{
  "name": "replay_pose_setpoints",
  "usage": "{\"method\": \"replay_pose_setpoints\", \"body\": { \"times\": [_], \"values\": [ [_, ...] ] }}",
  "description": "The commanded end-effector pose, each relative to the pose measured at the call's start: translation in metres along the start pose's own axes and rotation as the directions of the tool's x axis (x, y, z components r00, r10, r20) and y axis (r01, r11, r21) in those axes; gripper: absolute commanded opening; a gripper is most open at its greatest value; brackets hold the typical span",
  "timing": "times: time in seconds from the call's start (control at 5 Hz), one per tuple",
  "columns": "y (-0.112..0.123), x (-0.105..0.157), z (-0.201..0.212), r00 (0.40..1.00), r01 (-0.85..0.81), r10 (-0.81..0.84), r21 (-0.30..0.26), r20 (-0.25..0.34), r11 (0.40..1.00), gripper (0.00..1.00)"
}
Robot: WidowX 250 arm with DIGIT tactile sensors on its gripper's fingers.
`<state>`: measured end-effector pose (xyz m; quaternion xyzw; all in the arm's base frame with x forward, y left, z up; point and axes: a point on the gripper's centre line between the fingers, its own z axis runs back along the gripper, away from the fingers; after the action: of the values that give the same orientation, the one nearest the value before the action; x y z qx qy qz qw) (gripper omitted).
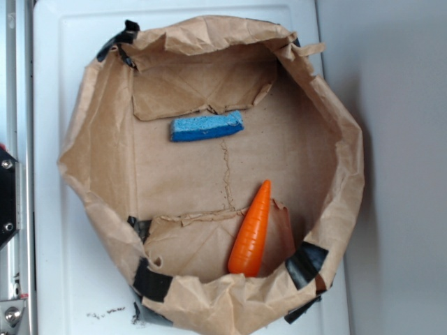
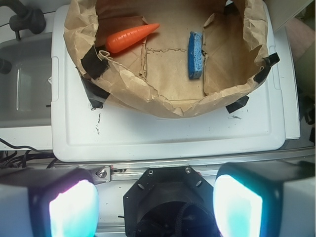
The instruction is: Grab the carrot.
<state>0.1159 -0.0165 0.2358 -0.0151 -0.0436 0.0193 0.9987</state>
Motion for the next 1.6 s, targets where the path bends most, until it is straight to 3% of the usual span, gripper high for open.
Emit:
{"method": "replay_pose_setpoints", "body": {
  "times": [0.0,0.4,0.6,0.8,1.4],
  "values": [
    [0.000,0.000,0.000,1.000,0.000,0.000,0.000,0.000,1.000,1.00],
    [-0.025,0.098,-0.027,0.980,-0.183,0.185,0.039,-0.073,0.982,1.00],
    [-0.014,0.149,-0.042,0.938,-0.347,0.347,0.035,-0.018,0.937,1.00],
    [0.015,0.197,-0.065,0.895,-0.445,0.445,-0.071,-0.019,0.893,1.00],
    [0.015,0.197,-0.065,0.895,-0.445,0.445,-0.071,-0.019,0.893,1.00]
  ]
}}
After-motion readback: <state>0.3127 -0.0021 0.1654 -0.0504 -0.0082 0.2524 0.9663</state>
